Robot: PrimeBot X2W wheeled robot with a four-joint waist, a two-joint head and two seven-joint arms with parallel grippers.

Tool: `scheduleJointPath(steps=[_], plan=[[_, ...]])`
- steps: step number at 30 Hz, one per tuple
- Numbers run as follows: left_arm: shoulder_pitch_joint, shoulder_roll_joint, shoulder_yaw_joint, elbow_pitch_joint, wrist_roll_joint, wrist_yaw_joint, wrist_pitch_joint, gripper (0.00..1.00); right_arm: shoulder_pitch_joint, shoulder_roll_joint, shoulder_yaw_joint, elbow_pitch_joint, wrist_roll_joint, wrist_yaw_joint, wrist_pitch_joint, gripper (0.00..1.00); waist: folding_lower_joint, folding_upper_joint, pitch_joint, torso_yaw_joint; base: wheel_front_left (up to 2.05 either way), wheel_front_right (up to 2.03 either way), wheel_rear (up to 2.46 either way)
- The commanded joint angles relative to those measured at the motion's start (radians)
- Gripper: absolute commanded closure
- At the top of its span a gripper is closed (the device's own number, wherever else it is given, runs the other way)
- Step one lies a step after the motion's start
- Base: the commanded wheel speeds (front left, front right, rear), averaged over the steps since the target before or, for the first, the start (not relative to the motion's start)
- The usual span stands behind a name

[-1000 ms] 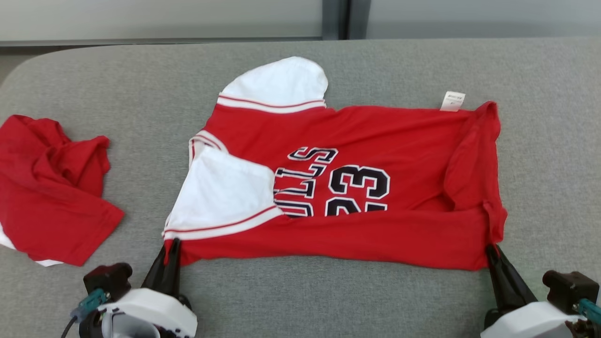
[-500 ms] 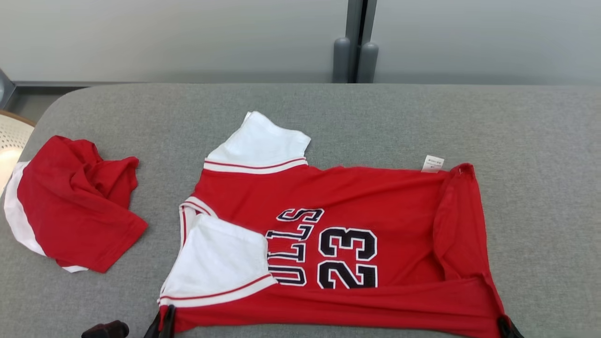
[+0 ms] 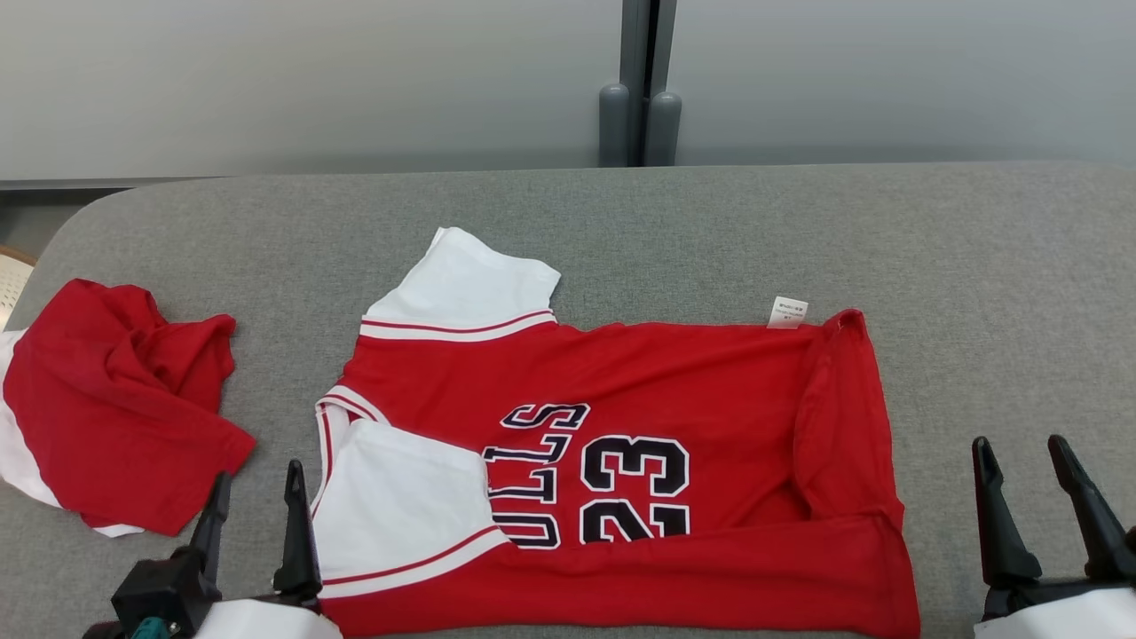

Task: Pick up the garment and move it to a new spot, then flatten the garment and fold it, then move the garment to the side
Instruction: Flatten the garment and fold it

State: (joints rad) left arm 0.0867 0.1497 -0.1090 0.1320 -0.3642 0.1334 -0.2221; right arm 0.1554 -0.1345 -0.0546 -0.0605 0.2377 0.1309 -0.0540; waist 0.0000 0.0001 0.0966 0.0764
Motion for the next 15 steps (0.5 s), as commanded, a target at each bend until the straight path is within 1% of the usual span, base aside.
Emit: scheduleJointPath(steps=[1,5,8,12,15], plan=[[-0.031,0.01,-0.003,-0.036,0.018,0.007,-0.01,0.0,-0.017,0.0,-0.001,-0.03,-0.015,0.0,0.001,0.0,0.0,-0.0001,0.0,-0.004,0.0,0.0,0.0],[-0.059,0.02,-0.03,-0.094,0.054,0.013,0.004,0.0,-0.035,0.005,0.005,-0.08,-0.032,0.0,0.03,0.0,0.0,-0.0001,0.002,-0.007,0.0,0.0,0.0],[-0.064,0.017,-0.045,-0.112,0.063,0.017,0.014,0.0,-0.029,0.012,0.009,-0.105,-0.039,0.0,0.043,0.0,0.0,-0.0001,0.005,-0.01,0.0,0.0,0.0],[-0.073,0.016,-0.05,-0.116,0.067,0.022,0.019,0.0,-0.025,0.017,0.008,-0.101,-0.029,0.0,0.041,0.0,0.0,-0.0001,0.017,-0.011,0.0,0.0,0.0],[-0.095,0.01,-0.06,-0.115,0.062,0.013,0.022,0.0,-0.033,0.023,0.006,-0.103,-0.026,0.0,0.038,0.0,0.0,-0.0001,0.036,-0.012,0.0,0.0,0.0]])
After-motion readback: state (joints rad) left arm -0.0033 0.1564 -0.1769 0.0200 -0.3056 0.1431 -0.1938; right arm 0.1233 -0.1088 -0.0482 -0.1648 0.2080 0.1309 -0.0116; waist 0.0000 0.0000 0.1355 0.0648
